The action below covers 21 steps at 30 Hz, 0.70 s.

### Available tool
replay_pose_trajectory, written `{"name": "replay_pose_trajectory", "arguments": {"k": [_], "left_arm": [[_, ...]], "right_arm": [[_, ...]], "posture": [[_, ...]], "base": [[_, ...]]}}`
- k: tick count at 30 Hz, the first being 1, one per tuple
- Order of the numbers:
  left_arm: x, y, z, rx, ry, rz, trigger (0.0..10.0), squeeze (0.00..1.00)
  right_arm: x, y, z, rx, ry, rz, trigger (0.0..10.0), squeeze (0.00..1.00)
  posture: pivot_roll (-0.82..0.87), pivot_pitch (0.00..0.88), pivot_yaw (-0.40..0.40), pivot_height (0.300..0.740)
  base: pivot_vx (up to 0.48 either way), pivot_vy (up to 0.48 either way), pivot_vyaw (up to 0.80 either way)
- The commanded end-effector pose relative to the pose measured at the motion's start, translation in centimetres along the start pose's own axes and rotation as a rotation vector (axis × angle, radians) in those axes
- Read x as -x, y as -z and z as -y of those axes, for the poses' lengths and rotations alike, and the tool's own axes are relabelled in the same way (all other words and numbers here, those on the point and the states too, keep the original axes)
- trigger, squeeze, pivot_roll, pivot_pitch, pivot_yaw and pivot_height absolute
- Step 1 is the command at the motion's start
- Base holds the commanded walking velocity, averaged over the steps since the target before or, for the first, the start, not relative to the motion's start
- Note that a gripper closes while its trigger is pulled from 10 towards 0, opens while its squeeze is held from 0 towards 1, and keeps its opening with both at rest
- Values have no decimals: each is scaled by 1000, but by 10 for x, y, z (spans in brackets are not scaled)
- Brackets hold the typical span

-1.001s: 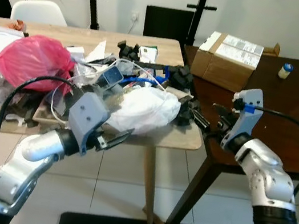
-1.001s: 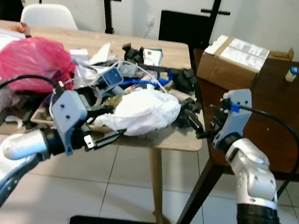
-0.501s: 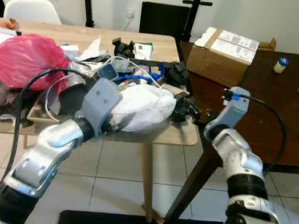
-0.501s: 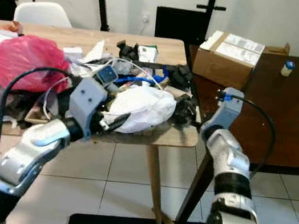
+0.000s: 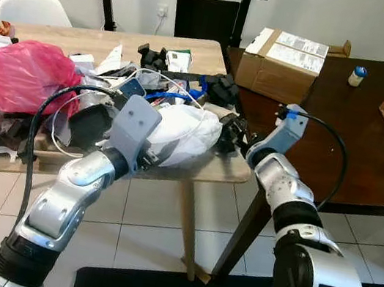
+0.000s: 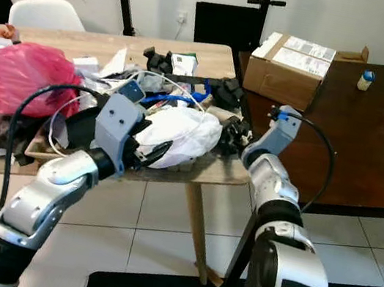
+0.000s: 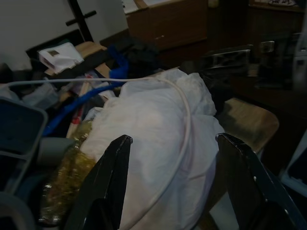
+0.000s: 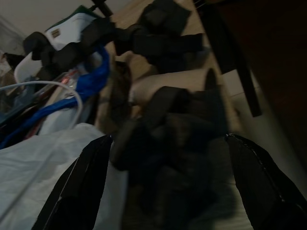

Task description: Picking trash to rubbish bin

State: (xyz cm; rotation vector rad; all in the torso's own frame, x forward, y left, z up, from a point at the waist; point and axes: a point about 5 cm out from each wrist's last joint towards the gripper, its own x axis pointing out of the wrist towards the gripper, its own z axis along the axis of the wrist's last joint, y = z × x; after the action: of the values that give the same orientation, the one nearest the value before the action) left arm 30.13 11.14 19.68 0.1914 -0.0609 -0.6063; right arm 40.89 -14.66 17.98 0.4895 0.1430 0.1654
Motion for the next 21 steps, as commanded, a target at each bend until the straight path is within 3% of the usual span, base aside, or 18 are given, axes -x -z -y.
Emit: {"name": "replay_pose_trajectory", "arguments": {"k": [1,2,3,10,14,15,21], "left_arm": [[1,-1,0,10,-8,-4,10000,0],[1,-1,0,10,-8,-4,10000,0],[1,-1,1,16,-6,-3,10000,0],[1,-2,5,22,5,5,10000,0],[1,-2,7,31,15,10,10000,0],[2,-5,11,57,51,38,10000,0],[2,-16,20,140,120,106,10000,0]], "right_arm": [[-1,7,-3,6,2,-25,10000,0],[-1,7,-3,6,2,-25,10000,0],[-4,14,-12,54,-24,-59,10000,0],[-5,21,-18,81,-22,-93,10000,0],[-4,22,-11,18,36,-82,10000,0],[-4,19,-9,-39,47,-60,10000,0],[-5,11,-7,-148,56,-17,10000,0]], "posture": [[37,117,38,740],[37,117,38,740],[37,111,32,740],[39,103,27,740],[34,98,33,740],[34,98,33,740],[27,92,37,740]], "base": [[0,0,0],[0,0,0],[0,0,0],[0,0,0],[0,0,0],[0,0,0],[0,0,0]]}}
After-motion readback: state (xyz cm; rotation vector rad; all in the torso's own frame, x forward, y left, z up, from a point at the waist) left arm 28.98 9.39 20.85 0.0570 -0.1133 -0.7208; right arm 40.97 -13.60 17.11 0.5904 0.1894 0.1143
